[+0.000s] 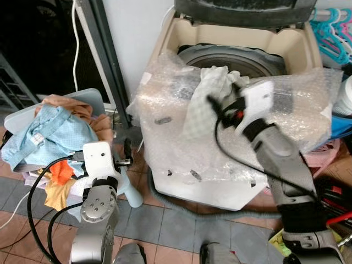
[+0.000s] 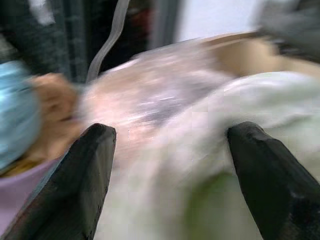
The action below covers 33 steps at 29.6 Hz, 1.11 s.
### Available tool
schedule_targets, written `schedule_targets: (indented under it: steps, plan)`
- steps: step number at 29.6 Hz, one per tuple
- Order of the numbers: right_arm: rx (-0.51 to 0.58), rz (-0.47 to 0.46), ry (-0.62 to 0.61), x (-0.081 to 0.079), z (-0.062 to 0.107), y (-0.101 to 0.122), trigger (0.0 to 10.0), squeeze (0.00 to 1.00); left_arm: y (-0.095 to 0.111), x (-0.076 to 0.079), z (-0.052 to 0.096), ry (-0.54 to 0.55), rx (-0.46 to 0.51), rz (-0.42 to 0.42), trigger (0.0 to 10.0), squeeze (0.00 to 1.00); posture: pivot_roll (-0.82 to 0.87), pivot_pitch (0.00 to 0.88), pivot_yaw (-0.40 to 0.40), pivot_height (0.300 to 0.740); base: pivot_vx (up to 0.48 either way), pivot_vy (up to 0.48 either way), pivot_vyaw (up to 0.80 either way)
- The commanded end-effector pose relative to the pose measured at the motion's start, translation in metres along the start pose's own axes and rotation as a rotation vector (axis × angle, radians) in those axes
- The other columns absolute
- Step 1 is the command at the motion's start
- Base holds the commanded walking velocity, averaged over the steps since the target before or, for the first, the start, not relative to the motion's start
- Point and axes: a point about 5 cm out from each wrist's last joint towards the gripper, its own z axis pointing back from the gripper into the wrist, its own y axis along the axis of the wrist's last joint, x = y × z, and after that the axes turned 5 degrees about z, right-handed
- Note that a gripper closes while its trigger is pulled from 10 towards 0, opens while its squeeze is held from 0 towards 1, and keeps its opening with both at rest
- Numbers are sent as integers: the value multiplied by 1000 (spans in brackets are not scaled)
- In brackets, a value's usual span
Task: Clothes washing
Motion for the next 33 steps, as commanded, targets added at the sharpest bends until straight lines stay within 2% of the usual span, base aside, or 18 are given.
schedule_targets:
  steps: [1, 4, 7, 9, 11, 12, 13, 14, 16, 17, 21, 24, 26, 27, 28, 29, 30, 33]
  plan:
    - [-3, 28, 70, -4, 1, 0, 10000, 1000, 3, 1, -1, -7, 8, 0, 10000, 0, -5, 106, 36, 740, 0, 0, 0]
    - [-53, 75, 119, -5, 2, -9, 10000, 1000, 4, 2, 0, -8, 7, 1, 10000, 0, -2, 105, 34, 740, 0, 0, 0]
    - [-118, 163, 85, 6, -2, -17, 10000, 984, 3, 2, 0, -9, 5, 2, 10000, 0, -1, 106, 33, 740, 0, 0, 0]
    - [-134, 223, -7, 24, -7, -16, 10000, 933, 3, 3, 0, -9, 4, 2, 10000, 0, 2, 104, 32, 740, 0, 0, 0]
    - [-132, 235, -47, 33, -10, -13, 10000, 882, 3, 3, 0, -9, 4, 2, 10000, 0, 2, 104, 32, 740, 0, 0, 0]
    - [-132, 269, -98, 46, -13, -8, 10000, 855, 3, 3, 0, -10, 4, 2, 10000, 0, 1, 102, 33, 740, 0, 0, 0]
    - [-132, 269, -98, 46, -13, -8, 10000, 855, 3, 3, 0, -10, 4, 2, 10000, 0, 1, 102, 33, 740, 0, 0, 0]
    - [-128, 298, -165, 60, -17, -2, 10000, 827, 3, 3, 0, -12, 4, 2, 10000, 0, 1, 102, 33, 740, 0, 0, 0]
    - [-110, 306, -249, 74, -21, 6, 10000, 816, 3, 4, 0, -13, 4, 1, 10000, 0, 1, 102, 33, 740, 0, 0, 0]
    - [-86, 298, -328, 87, -22, 14, 10000, 816, 3, 4, 0, -13, 4, 1, 10000, 0, 6, 101, 32, 740, 0, 0, 0]
    - [-65, 277, -581, 122, -13, 28, 10000, 812, 4, 3, 0, -4, 6, 0, 10000, 0, 6, 101, 32, 740, 0, 0, 0]
    - [-51, 278, -677, 133, -6, 33, 10000, 796, 4, 3, 0, -4, 5, -2, 10000, 0, 6, 101, 32, 740, 0, 0, 0]
    - [17, 252, -690, 135, -3, 40, 10000, 784, 4, 3, 0, -3, 6, -3, 10000, 0, 6, 101, 32, 740, 0, 0, 0]
    - [55, 240, -674, 133, -3, 44, 10000, 745, 4, 3, 0, -2, 6, -3, 10000, 0, 6, 101, 32, 740, 0, 0, 0]
    - [136, 213, -588, 123, -5, 49, 10000, 490, 4, 2, 1, 1, 6, -4, 10000, 0, 13, 106, 29, 740, 0, 0, 0]
    - [136, 213, -588, 123, -5, 49, 10000, 490, 4, 2, 1, 1, 6, -4, 10000, 0, 13, 106, 29, 740, 0, 0, 0]
    - [168, 214, -487, 108, -6, 48, 10000, 0, 4, 1, 1, 3, 6, -4, 10000, 0, 8, 108, 33, 740, 0, 0, 0]
    - [186, 178, -362, 91, -6, 43, 10000, 0, 4, 1, 1, 0, 5, -5, 10000, 0, 5, 110, 34, 740, 0, 0, 0]
